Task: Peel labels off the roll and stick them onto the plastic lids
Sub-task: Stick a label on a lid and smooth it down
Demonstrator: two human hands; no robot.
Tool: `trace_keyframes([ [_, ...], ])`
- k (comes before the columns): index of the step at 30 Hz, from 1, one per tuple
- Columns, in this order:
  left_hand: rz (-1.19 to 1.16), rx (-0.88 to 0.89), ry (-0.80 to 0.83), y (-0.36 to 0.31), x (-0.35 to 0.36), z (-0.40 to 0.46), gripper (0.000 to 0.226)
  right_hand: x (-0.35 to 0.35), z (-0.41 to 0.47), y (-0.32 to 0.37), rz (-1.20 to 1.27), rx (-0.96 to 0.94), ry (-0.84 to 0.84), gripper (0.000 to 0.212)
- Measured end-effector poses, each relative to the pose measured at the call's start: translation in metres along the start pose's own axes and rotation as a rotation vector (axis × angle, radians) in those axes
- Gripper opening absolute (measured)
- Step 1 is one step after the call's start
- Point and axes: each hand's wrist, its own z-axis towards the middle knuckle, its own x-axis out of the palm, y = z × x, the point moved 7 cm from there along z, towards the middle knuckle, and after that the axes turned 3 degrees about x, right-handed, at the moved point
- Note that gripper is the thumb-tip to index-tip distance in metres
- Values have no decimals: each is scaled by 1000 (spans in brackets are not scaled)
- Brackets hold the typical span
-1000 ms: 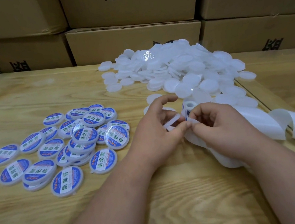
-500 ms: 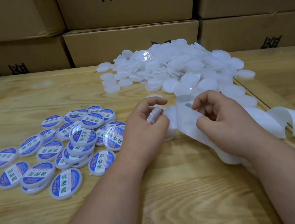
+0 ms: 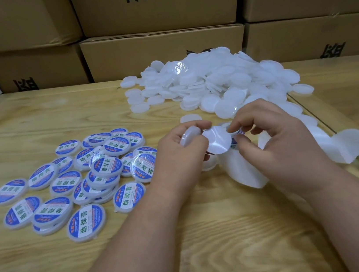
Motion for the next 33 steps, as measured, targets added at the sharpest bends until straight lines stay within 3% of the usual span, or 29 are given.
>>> trace_keyframes([
  [7, -53, -14, 43, 0, 3, -1, 33, -4, 0, 2, 41, 7, -32, 26],
  [17, -135, -39, 85, 0, 8, -3, 32, -3, 1, 5, 18, -33, -22, 33],
  [23, -240, -47, 120, -3, 12, -3, 31, -6, 1, 8, 70, -12, -72, 22],
  [25, -366, -68, 110, -2, 11, -1, 41, -10, 0, 8, 117, 24, -120, 17],
  [28, -475, -75, 76, -3, 8, 0, 37, -13, -2, 3, 259, 167, -182, 11],
  [30, -483, -78, 60, -3, 9, 0, 27, -11, -1, 0, 376, 237, -180, 10],
  [33, -419, -56, 69, -4, 10, -1, 31, -6, 1, 0, 555, 288, -133, 18],
])
